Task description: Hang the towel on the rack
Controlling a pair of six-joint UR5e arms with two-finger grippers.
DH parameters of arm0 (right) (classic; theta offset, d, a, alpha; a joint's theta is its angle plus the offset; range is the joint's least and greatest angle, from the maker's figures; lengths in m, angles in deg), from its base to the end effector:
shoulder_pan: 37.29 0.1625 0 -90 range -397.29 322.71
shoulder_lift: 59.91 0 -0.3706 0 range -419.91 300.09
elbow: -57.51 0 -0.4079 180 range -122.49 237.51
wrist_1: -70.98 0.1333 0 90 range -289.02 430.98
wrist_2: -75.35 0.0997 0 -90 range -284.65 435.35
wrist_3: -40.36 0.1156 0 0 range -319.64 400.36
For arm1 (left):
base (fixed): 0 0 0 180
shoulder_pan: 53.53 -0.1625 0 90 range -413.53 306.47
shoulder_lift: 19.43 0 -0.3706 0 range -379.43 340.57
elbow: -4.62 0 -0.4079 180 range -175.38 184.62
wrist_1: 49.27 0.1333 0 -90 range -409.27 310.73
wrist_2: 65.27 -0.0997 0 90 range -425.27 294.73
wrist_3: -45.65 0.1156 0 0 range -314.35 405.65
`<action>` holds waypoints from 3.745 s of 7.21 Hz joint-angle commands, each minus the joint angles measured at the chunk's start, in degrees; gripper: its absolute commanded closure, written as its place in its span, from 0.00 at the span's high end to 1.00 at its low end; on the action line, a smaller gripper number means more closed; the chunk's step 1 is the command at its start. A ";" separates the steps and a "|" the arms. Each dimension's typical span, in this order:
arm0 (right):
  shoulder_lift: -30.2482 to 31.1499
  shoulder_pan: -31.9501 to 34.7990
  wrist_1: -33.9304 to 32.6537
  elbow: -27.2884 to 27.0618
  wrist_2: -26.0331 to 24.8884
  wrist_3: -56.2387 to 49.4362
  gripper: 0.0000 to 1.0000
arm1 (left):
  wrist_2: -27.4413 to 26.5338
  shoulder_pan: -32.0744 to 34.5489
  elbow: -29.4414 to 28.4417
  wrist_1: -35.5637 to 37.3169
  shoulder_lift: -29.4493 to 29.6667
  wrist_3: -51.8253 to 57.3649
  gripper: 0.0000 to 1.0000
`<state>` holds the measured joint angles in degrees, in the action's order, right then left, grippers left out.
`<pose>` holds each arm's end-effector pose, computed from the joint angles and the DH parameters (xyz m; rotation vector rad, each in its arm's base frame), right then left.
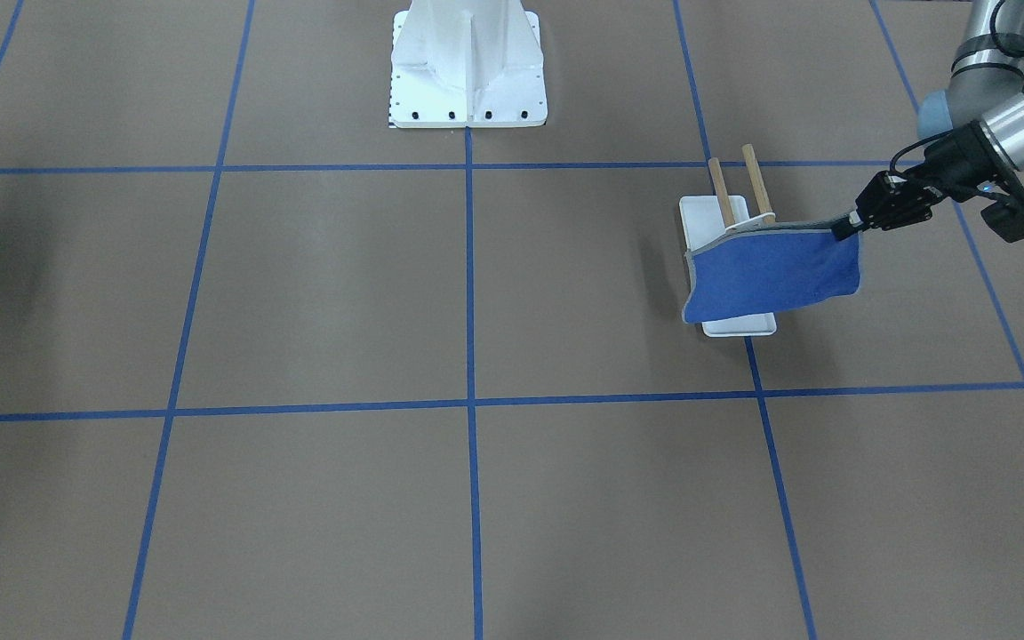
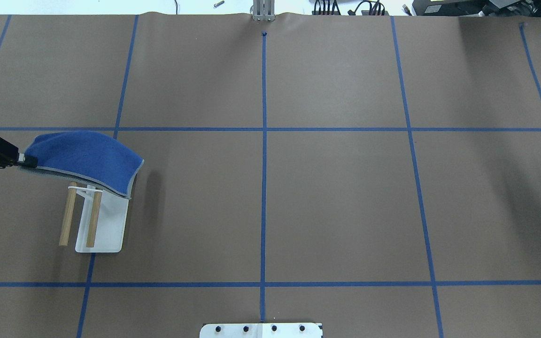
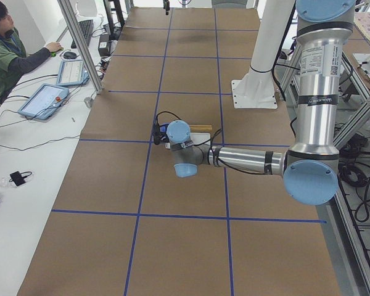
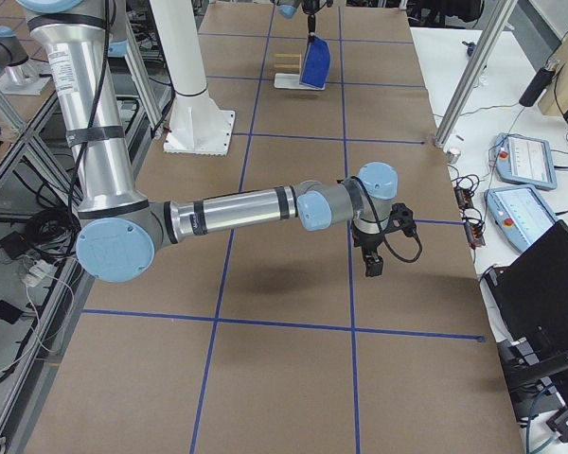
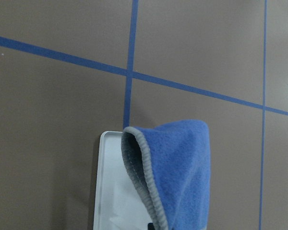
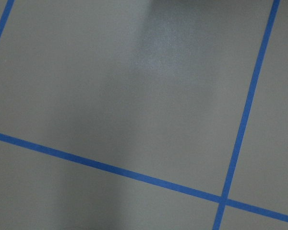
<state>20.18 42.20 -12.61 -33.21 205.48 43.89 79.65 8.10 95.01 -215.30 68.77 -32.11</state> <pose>-0.0491 -0.5868 0.5076 0.1983 -0.7260 -0.2202 0.1972 -0.4466 0.4644 0.0654 1.4169 -0.0891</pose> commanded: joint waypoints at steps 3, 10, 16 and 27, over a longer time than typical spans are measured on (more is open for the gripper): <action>3.82 2.86 0.10 -0.08 0.22 -2.02 1.00 | 1.76 6.30 -1.26 -2.03 -1.71 6.10 0.99; 11.04 7.87 0.18 0.45 -1.19 -5.28 1.00 | -16.32 25.90 -3.21 49.80 0.38 77.16 0.99; 11.22 7.88 0.18 0.45 -1.10 -5.29 1.00 | -13.91 28.64 0.30 68.47 -2.93 82.42 0.99; 11.57 7.88 0.18 0.36 -1.28 -4.58 1.00 | -12.56 30.05 6.37 68.56 -6.72 82.42 0.99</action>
<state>31.77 50.08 -12.36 -32.84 204.20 39.26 67.10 38.19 101.42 -146.78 62.11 50.31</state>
